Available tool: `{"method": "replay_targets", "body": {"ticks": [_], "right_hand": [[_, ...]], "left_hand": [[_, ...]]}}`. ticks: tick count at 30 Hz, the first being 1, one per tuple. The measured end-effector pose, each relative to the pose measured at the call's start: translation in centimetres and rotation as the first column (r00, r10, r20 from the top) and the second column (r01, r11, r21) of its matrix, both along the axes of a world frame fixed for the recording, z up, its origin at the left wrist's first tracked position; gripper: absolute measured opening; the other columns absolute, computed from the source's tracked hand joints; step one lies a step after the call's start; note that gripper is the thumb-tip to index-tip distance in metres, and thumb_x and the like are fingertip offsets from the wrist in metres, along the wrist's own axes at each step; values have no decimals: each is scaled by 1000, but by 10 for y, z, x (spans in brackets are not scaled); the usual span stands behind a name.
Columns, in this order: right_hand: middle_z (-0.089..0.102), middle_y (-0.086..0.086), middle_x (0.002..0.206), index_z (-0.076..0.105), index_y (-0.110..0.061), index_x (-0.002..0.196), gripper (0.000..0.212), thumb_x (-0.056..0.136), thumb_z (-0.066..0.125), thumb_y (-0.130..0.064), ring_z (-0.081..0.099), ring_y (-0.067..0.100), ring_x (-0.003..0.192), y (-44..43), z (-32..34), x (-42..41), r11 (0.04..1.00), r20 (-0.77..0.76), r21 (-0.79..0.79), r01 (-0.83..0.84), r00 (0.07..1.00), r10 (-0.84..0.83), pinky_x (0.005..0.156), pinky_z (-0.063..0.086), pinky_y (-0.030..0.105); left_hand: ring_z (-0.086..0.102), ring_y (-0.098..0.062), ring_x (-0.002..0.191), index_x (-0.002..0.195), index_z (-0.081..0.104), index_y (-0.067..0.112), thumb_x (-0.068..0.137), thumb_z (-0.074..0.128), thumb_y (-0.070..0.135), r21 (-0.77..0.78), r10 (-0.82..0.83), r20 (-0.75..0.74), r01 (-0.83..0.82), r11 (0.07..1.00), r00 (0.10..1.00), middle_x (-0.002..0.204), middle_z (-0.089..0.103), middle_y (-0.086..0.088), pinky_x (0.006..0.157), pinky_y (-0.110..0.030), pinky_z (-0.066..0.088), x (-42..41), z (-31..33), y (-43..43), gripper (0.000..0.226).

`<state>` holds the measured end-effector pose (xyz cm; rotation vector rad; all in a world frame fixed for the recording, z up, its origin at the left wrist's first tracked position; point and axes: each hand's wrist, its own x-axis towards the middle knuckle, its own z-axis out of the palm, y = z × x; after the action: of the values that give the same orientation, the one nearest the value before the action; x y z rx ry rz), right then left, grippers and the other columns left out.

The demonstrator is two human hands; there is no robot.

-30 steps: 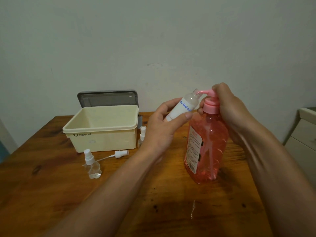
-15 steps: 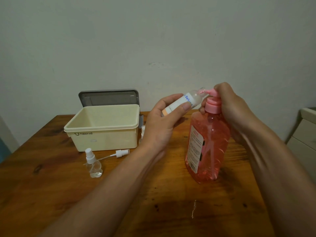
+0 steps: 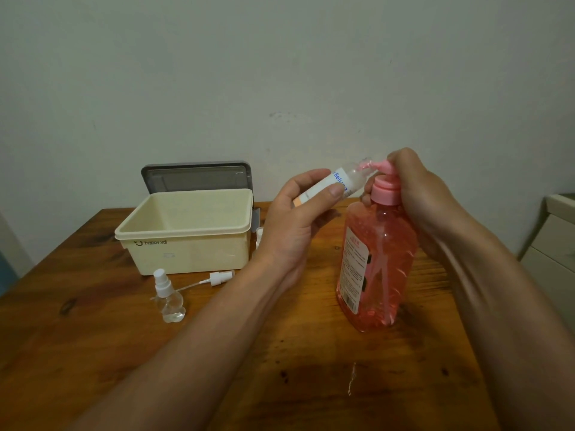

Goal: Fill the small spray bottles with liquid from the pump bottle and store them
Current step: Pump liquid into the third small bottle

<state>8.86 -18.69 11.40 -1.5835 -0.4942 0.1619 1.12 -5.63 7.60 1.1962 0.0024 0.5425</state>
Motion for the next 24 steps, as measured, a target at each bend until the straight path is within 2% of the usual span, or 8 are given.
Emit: {"method": "replay_targets", "body": {"ticks": [5, 8, 12, 18, 24], "right_hand": [[64, 4, 59, 61, -14, 66, 55, 93, 36, -55, 56, 17, 54, -1, -1, -1, 1000, -12, -10, -3, 1000, 3, 60, 47, 29], [64, 6, 59, 62, -13, 64, 62, 91, 36, -62, 56, 20, 57, 0, 0, -1, 1000, -19, -21, 11, 1000, -12, 61, 46, 31], [63, 5, 59, 61, -14, 72, 54, 93, 34, -55, 55, 17, 51, 1, 0, 0, 1000, 2, -18, 13, 1000, -13, 56, 44, 28], [63, 5, 58, 61, -15, 63, 48, 91, 36, -44, 54, 18, 53, 1, -3, 3, 1000, 8, -1, 11, 1000, -11, 62, 43, 32], [64, 5, 60, 62, -13, 67, 58, 92, 36, -59, 56, 16, 51, 0, 0, -1, 1000, -3, -17, 4, 1000, -4, 58, 45, 28]], "left_hand": [[64, -6, 87, 108, 64, 17, 77, 69, 25, -59, -46, 14, 47, 997, 999, 102, 67, 1, 68, -20, 51, 0, 0, -2, 32], [63, -10, 91, 108, 62, 14, 91, 58, 23, -131, -62, 25, 65, 989, 998, 97, 67, 3, 67, -21, 51, 0, 2, -2, 20], [62, -11, 91, 109, 62, 12, 96, 53, 20, -149, -49, 18, 51, 987, 999, 99, 65, 0, 67, -22, 52, -1, 3, -4, 18], [64, -8, 82, 105, 63, 12, 97, 51, 18, -151, -40, 8, 40, 988, 999, 95, 66, 0, 67, -21, 53, -1, 3, -4, 15], [62, -16, 97, 106, 62, 15, 97, 51, 21, -159, -52, 6, 52, 986, 999, 103, 65, -3, 68, -23, 52, -1, 1, -4, 15]]}}
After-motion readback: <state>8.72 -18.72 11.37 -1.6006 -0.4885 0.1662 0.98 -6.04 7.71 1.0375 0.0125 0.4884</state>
